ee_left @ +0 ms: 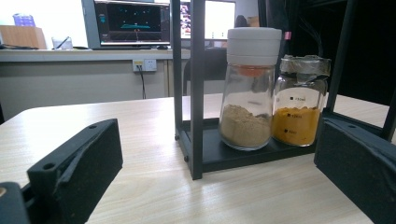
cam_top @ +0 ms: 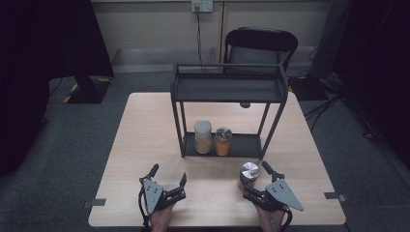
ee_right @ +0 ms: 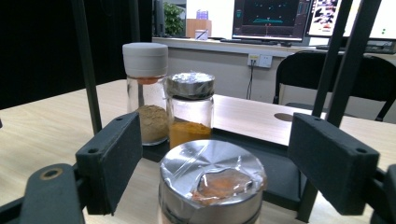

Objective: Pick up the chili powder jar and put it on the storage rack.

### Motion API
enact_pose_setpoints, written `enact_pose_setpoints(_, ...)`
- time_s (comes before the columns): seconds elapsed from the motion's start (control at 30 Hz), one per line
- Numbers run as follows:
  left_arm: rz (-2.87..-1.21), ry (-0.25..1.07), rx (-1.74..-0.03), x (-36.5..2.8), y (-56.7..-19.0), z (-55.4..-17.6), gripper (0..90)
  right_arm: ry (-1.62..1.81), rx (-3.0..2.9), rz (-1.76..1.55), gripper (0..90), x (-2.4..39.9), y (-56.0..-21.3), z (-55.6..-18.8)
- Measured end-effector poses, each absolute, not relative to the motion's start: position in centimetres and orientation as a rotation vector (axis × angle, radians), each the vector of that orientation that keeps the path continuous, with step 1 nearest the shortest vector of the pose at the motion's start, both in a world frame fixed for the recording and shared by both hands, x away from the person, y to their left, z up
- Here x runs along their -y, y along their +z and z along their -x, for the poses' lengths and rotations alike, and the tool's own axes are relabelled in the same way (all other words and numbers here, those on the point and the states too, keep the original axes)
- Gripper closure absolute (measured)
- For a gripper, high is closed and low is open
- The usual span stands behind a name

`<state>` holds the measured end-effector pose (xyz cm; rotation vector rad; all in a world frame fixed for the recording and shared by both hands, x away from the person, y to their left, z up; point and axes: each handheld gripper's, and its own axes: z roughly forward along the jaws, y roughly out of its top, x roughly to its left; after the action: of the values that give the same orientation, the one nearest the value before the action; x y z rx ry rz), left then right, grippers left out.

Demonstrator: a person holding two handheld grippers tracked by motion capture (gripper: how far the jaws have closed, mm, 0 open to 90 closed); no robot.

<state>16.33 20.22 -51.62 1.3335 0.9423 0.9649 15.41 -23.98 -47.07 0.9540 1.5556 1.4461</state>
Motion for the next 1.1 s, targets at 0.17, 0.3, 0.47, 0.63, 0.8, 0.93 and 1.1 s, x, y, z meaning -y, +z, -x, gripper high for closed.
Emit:
enact_pose_setpoints(0.17,-1.334,0.964,-0.942,-20.2,-51.6,-16.3,0.5,1.443,-1.565,-0.948,20.7,23.9,-47.3,-15.5)
enact_pose_setpoints(0.3,-1.334,0.964,-0.942,-20.2,-51.6,-16.3,0.5,1.442,-1.573,-0.958,21.7,24.0,-47.5,-15.7)
enact_pose_setpoints(0.47,-1.334,0.964,-0.942,-20.2,-51.6,-16.3,0.5,1.444,-1.588,-0.976,23.1,24.2,-47.9,-16.0)
enact_pose_setpoints(0.63,-1.334,0.964,-0.941,-20.2,-51.6,-16.3,0.5,1.443,-1.597,-0.982,24.6,24.2,-48.1,-16.2)
enact_pose_setpoints(0.8,-1.334,0.964,-0.941,-20.2,-51.6,-16.3,0.5,1.441,-1.61,-0.987,27.9,24.3,-48.2,-16.5)
enact_pose_setpoints(0.93,-1.334,0.964,-0.941,-20.2,-51.6,-16.3,0.5,1.442,-1.616,-0.992,28.9,24.4,-48.3,-16.6)
enact_pose_setpoints(1.1,-1.334,0.964,-0.941,-20.2,-51.6,-16.3,0.5,1.45,-1.628,-1.0,31.0,24.4,-48.4,-16.9)
